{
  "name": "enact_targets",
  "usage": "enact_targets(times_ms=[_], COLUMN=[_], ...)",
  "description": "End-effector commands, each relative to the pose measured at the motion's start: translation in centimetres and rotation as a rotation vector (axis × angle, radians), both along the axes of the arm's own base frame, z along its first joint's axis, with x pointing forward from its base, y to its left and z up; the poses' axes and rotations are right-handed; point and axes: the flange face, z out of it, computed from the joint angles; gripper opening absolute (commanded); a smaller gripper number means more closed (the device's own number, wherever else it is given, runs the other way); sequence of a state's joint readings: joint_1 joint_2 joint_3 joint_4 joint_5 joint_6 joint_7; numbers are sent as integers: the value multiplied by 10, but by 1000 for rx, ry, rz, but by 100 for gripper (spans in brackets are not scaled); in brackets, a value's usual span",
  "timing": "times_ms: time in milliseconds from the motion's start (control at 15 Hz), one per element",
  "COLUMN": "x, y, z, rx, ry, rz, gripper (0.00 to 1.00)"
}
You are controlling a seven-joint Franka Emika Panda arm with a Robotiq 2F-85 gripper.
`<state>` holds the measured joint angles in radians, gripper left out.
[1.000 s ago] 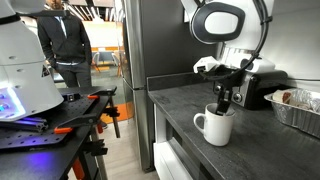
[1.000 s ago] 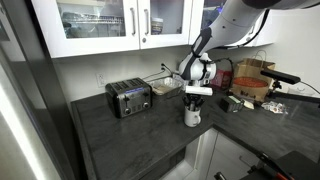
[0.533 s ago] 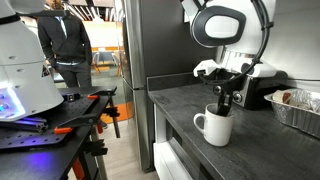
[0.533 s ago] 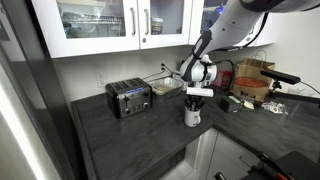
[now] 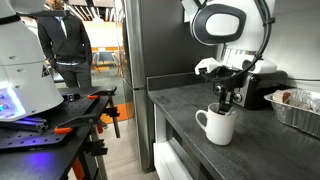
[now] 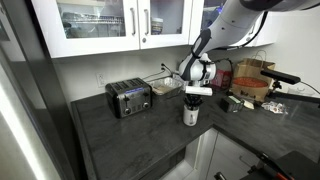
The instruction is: Pick the marker from the cup and put it on the table
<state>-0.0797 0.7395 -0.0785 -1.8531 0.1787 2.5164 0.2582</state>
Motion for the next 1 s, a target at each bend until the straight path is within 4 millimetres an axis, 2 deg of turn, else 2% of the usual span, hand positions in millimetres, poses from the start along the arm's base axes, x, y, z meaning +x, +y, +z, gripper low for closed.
enact_targets(times_ms=[0, 267, 333, 400, 467, 933], x=[-4, -8, -9, -10, -11, -13], y=[3, 6, 6, 6, 6, 8], z=[15, 29, 31, 33, 33, 25], rx=[-50, -86, -87, -77, -78, -71], ry=[-20, -32, -39, -41, -43, -105], rz=[26, 29, 26, 20, 13, -73], gripper=[0, 0, 8, 27, 31, 84])
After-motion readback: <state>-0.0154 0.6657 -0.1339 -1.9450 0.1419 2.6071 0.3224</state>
